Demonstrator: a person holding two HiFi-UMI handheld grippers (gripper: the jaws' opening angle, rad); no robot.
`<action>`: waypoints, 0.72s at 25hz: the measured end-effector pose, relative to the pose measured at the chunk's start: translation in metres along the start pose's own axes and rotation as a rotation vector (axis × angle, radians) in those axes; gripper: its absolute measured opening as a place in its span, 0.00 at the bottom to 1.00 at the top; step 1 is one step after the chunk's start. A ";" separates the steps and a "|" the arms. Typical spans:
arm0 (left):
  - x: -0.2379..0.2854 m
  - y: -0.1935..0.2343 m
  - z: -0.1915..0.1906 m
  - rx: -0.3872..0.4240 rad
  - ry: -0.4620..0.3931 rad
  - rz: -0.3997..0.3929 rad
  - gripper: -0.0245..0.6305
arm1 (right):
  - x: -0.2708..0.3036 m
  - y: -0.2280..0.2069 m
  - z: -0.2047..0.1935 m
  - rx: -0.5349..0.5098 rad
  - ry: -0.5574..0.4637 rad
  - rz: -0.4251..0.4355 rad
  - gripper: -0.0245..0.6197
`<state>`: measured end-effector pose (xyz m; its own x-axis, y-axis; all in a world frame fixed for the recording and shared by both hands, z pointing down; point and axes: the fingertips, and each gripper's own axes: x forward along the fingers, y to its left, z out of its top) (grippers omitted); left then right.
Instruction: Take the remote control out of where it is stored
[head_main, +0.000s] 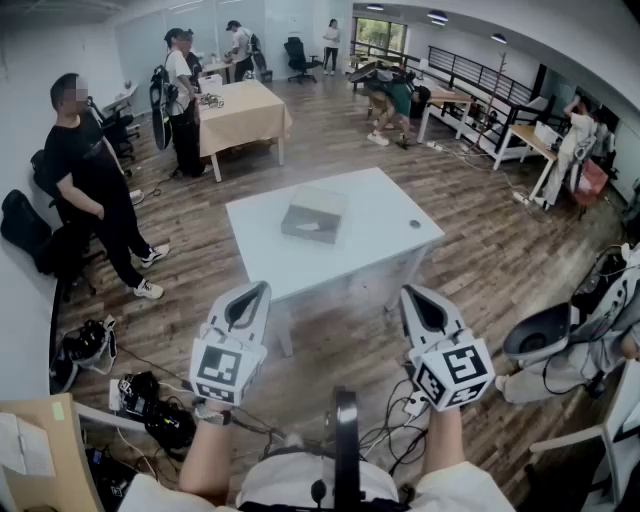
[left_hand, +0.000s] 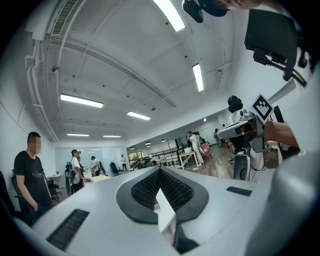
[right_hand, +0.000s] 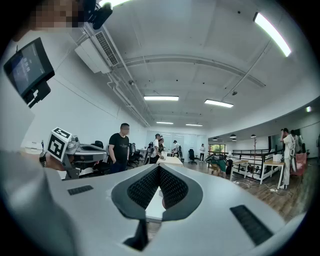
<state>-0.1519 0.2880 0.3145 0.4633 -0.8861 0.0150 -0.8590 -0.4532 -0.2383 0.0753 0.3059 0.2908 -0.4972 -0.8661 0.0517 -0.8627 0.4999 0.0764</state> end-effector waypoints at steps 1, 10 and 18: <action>0.002 -0.001 0.000 0.001 0.000 0.002 0.04 | 0.000 -0.002 0.000 -0.002 0.000 0.002 0.04; 0.013 -0.013 0.004 0.005 -0.008 0.027 0.04 | -0.001 -0.021 -0.005 0.055 -0.028 0.034 0.04; 0.035 -0.024 -0.001 0.002 0.001 0.023 0.04 | 0.014 -0.033 -0.024 0.062 0.026 0.104 0.04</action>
<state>-0.1153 0.2680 0.3218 0.4435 -0.8962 0.0107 -0.8688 -0.4328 -0.2406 0.0992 0.2768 0.3125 -0.5827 -0.8086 0.0817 -0.8109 0.5851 0.0072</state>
